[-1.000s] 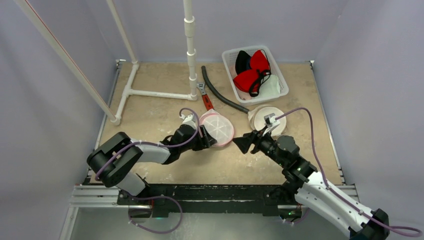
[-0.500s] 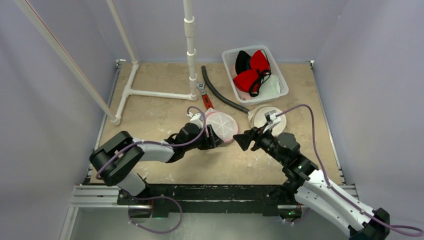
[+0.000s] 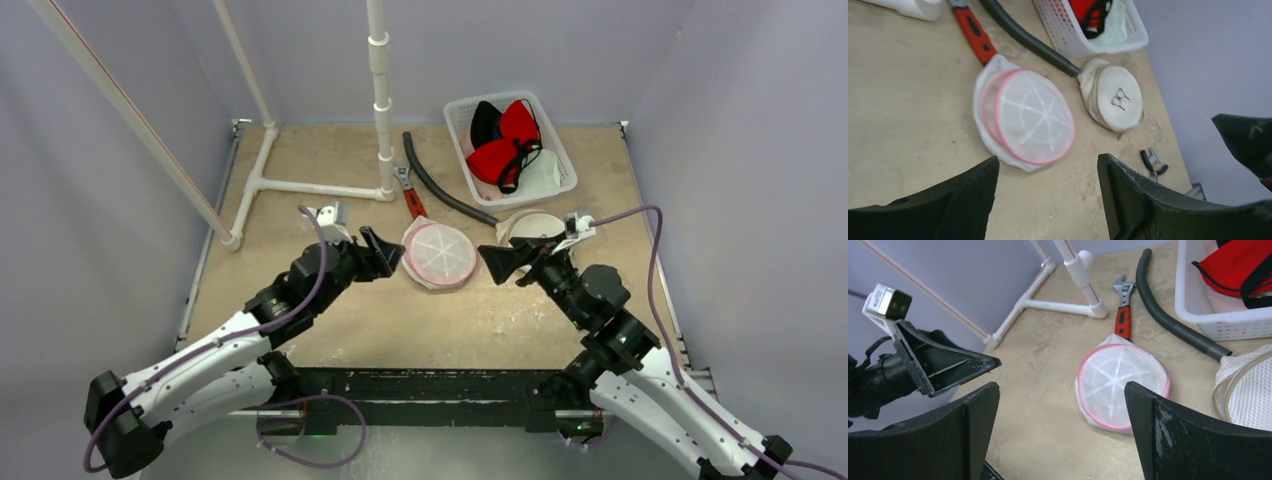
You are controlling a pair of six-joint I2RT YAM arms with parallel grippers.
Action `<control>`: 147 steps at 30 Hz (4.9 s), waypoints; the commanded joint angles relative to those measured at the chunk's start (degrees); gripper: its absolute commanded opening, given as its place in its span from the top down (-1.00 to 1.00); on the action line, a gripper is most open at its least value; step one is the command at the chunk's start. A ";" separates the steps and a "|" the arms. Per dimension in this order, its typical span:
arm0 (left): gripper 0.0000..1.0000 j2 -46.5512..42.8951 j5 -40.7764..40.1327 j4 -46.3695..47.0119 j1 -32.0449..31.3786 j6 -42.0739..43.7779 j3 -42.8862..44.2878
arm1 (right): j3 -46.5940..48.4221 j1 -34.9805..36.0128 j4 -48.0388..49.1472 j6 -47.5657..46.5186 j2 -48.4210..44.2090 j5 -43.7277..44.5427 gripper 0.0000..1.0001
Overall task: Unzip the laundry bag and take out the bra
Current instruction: Reset both arms
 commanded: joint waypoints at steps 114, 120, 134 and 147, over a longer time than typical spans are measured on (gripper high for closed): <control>-0.97 46.93 -19.29 75.48 36.67 43.41 -17.95 | -19.23 -31.19 62.03 -29.38 29.42 33.53 -0.96; -0.98 46.98 -19.24 75.51 36.67 43.42 -17.95 | -22.77 -31.27 71.08 -25.74 36.83 31.13 -0.96; -0.99 47.00 -19.28 75.52 36.69 43.42 -17.95 | -28.04 -29.98 110.25 -36.18 63.46 13.15 -0.96; -0.99 47.05 -19.30 75.58 36.70 43.41 -17.95 | -17.22 -31.01 87.82 -31.10 61.98 19.00 -0.96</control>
